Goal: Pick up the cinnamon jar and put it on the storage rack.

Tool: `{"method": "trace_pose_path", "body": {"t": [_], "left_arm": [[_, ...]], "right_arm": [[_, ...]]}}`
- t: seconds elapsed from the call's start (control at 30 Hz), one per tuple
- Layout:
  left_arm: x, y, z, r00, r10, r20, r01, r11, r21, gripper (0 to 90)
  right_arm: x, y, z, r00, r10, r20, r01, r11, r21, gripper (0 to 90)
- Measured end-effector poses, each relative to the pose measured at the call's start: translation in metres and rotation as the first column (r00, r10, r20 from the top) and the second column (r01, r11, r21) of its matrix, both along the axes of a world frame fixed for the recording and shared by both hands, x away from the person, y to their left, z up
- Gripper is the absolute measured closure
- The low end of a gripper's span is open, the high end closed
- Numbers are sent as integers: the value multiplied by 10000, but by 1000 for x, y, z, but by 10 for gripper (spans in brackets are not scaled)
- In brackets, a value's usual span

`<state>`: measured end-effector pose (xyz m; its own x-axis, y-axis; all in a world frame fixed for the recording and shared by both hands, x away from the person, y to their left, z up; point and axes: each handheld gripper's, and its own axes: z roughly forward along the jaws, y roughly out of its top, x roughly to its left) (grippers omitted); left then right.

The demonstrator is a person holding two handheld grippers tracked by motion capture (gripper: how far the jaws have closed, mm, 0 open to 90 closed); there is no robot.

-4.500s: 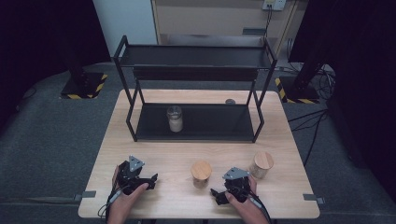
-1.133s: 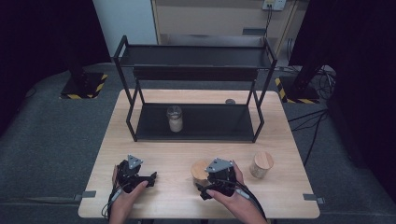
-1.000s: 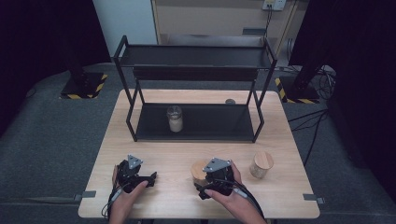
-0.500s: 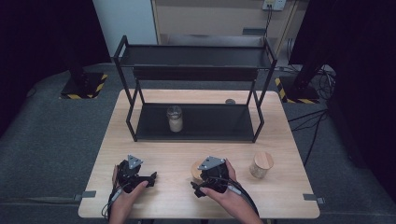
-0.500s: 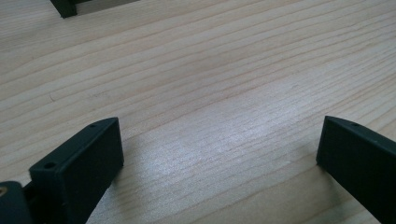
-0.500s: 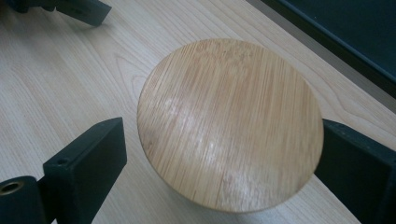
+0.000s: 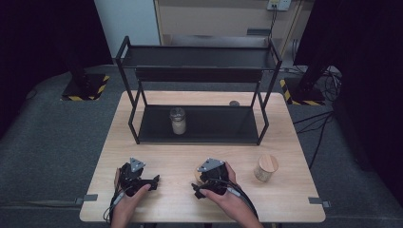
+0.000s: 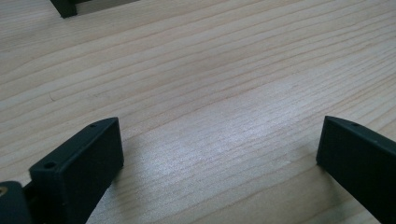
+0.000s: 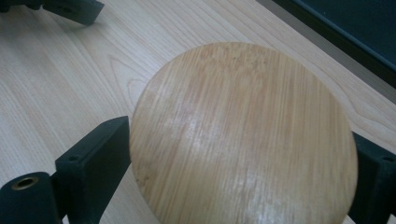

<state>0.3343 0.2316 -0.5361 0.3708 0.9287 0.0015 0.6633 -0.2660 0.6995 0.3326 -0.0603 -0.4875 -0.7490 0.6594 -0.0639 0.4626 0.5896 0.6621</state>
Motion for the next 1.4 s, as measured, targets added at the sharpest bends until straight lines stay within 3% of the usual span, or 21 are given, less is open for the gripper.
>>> {"method": "trace_pose_path", "body": {"t": [0.5, 0.8, 1.0, 1.4], "left_arm": [[0, 0, 0, 10000, 0, 0, 0, 10000, -1, 0], [0, 0, 0, 10000, 3, 3, -3, 10000, 0, 0], [0, 0, 0, 10000, 3, 3, -3, 10000, 2, 0], [0, 0, 0, 10000, 2, 0, -2, 10000, 2, 0]], "right_arm": [[2, 2, -9, 9996, -248, -127, 245, 9994, -246, 225], [3, -1, -8, 9979, -531, -381, 541, 9982, 242, 249], [0, -1, -7, 9978, -593, -288, 600, 9978, 264, 253], [5, -6, 9, 9968, -792, -98, 795, 9956, 495, 253]]}}
